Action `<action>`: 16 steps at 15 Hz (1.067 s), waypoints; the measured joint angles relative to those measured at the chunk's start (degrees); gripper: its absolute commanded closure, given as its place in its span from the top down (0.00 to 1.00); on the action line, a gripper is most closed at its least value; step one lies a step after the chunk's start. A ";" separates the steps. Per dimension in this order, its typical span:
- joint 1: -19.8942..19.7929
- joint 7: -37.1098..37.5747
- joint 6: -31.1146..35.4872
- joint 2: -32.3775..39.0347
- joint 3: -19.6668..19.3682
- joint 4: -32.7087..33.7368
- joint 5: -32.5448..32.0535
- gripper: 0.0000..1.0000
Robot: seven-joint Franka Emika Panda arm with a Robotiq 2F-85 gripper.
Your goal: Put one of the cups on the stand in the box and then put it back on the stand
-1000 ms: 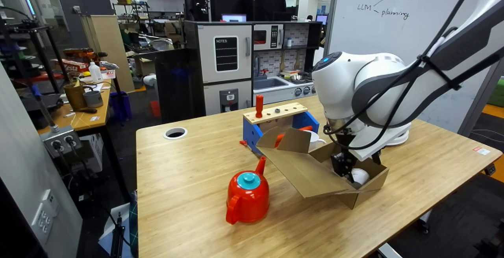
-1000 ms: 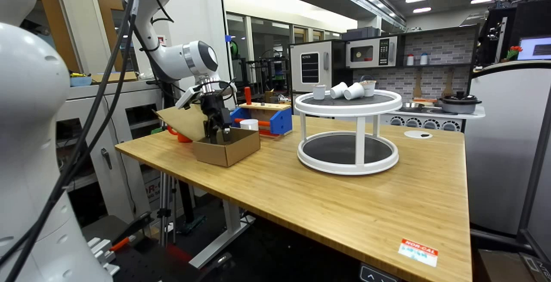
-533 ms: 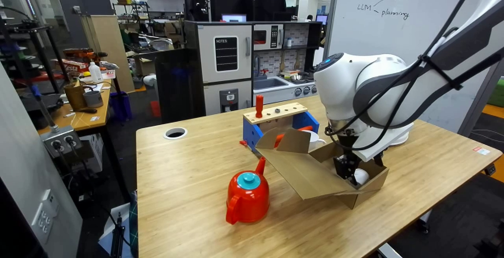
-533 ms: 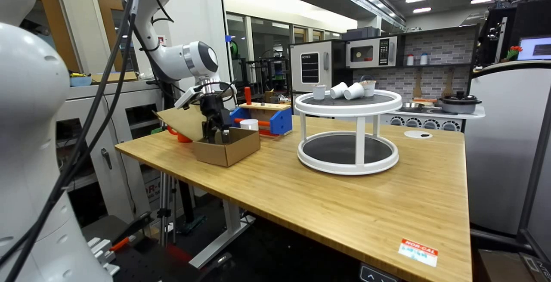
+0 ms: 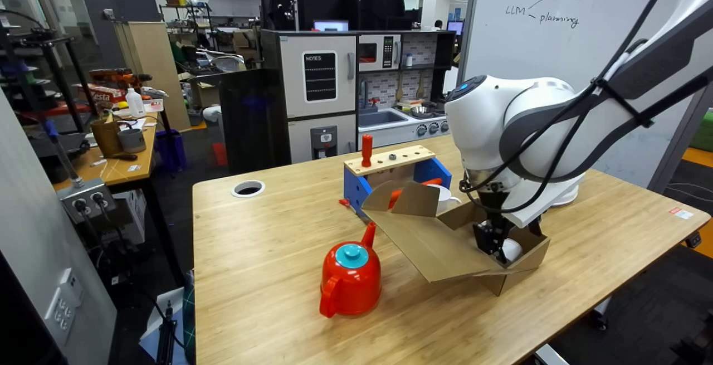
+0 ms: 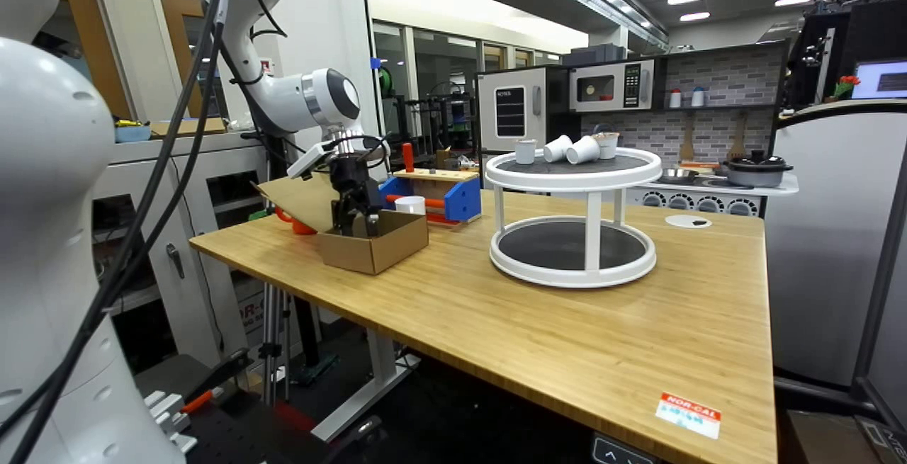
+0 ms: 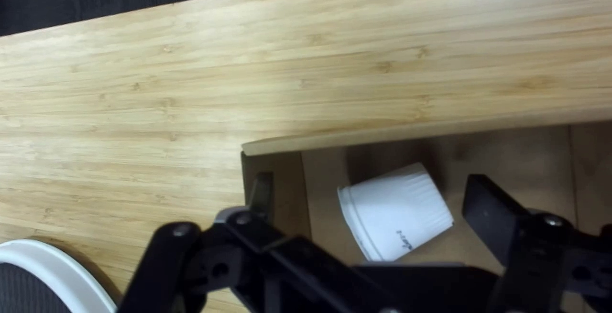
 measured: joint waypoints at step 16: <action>-2.77 -17.17 5.92 -0.03 -0.34 -0.04 8.56 1.00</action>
